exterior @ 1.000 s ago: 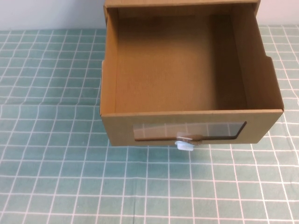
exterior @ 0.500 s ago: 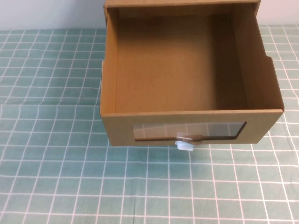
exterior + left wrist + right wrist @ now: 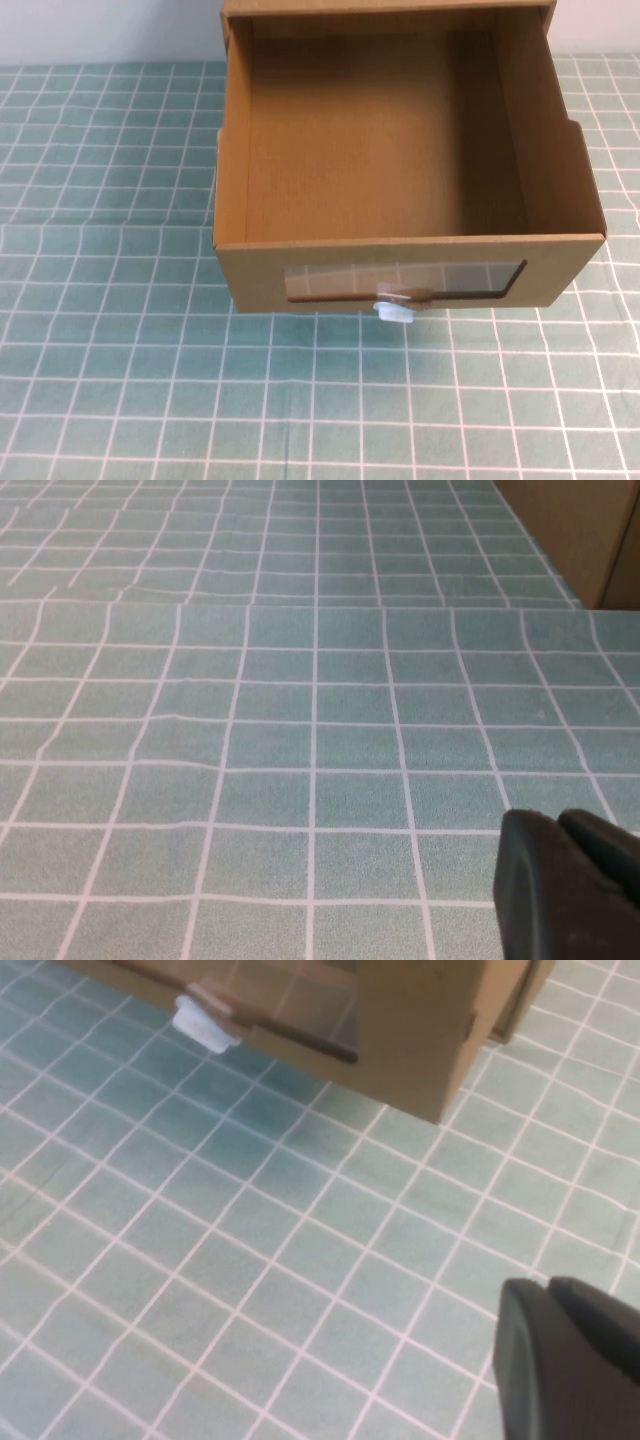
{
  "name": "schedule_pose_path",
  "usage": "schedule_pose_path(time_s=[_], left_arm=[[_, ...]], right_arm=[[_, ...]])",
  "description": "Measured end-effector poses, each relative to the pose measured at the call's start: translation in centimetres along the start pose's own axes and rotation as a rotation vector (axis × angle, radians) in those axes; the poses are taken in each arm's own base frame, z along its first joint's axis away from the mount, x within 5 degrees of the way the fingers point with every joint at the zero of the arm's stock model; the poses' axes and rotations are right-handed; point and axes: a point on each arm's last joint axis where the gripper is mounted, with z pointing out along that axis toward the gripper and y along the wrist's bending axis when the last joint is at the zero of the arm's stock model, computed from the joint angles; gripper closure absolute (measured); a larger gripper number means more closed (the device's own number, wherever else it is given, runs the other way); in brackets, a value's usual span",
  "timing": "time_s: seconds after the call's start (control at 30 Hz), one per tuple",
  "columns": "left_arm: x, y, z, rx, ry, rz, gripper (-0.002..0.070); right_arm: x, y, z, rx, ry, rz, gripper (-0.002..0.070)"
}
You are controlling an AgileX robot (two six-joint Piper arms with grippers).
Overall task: Open the shoe box
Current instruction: 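Pull the top drawer of the cardboard box fully open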
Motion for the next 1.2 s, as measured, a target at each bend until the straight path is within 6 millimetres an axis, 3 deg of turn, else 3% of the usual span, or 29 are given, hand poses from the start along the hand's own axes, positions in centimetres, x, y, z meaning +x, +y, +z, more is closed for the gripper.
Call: schedule_pose_path(time_s=[0.17, 0.4, 0.63, 0.87, 1.1, 1.2], left_arm=[[0.0, 0.0, 0.0, 0.000, 0.000, 0.000, 0.0680], [0.0, 0.0, 0.0, 0.000, -0.002, 0.000, 0.0680], [0.0, 0.0, 0.0, 0.000, -0.002, 0.000, 0.0680], [0.0, 0.0, 0.0, 0.000, -0.002, 0.000, 0.0680], [0.0, 0.0, 0.0, 0.000, -0.002, 0.000, 0.0680], [0.0, 0.0, 0.0, 0.000, -0.002, 0.000, 0.0680]], right_arm=[[0.5, -1.5, -1.1, 0.131, -0.030, 0.141, 0.0690], [2.4, -2.4, -4.6, 0.399, -0.206, 0.582, 0.0690], [3.4, -2.4, -6.5, 0.623, -0.322, 0.684, 0.0690], [3.9, -2.4, -4.6, 0.575, -0.393, 0.553, 0.0689], [7.0, -2.1, 0.1, 0.486, -0.496, 0.238, 0.0690], [8.6, -2.2, 2.0, 0.487, -0.495, 0.180, 0.0690]])
